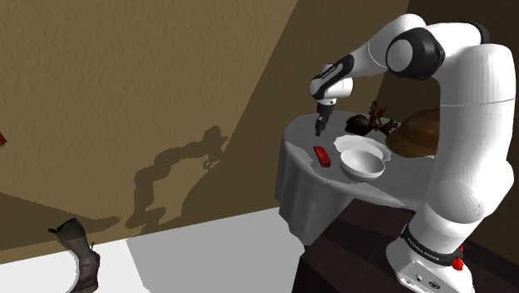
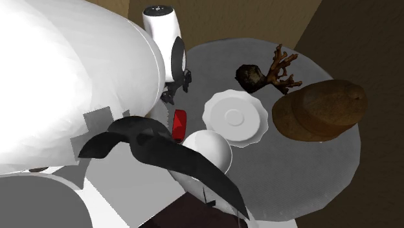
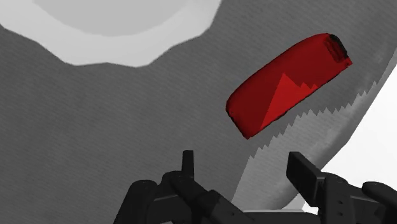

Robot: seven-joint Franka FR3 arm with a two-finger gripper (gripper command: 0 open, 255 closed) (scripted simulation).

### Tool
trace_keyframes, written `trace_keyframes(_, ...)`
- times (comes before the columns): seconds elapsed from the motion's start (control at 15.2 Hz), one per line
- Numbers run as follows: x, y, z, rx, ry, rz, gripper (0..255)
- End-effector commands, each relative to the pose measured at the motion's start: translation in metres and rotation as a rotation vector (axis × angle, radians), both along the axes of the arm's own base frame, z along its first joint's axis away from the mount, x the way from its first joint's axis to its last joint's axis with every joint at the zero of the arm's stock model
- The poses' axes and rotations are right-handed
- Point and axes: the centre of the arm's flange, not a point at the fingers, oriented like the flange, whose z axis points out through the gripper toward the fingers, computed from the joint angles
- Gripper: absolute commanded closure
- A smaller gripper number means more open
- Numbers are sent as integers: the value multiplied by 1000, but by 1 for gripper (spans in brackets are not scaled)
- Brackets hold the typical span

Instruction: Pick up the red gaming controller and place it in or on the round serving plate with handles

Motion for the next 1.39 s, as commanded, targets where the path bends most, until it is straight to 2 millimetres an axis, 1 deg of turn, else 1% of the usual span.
trace_keyframes(0.0,-24,-1,-11,21,-30,-184,0)
trace_keyframes(0.2,-61,11,-35,56,-79,-481,0)
trace_keyframes(0.33,-82,25,-51,79,-112,-679,0)
trace_keyframes(0.46,-100,44,-67,103,-144,-877,0)
trace_keyframes(0.53,-101,46,-69,106,-148,-902,0)
trace_keyframes(0.92,-96,47,-101,106,-148,-902,0)
trace_keyframes(0.99,-95,47,-109,106,-148,-902,0)
trace_keyframes(1.32,-95,47,-109,106,-148,-902,0)
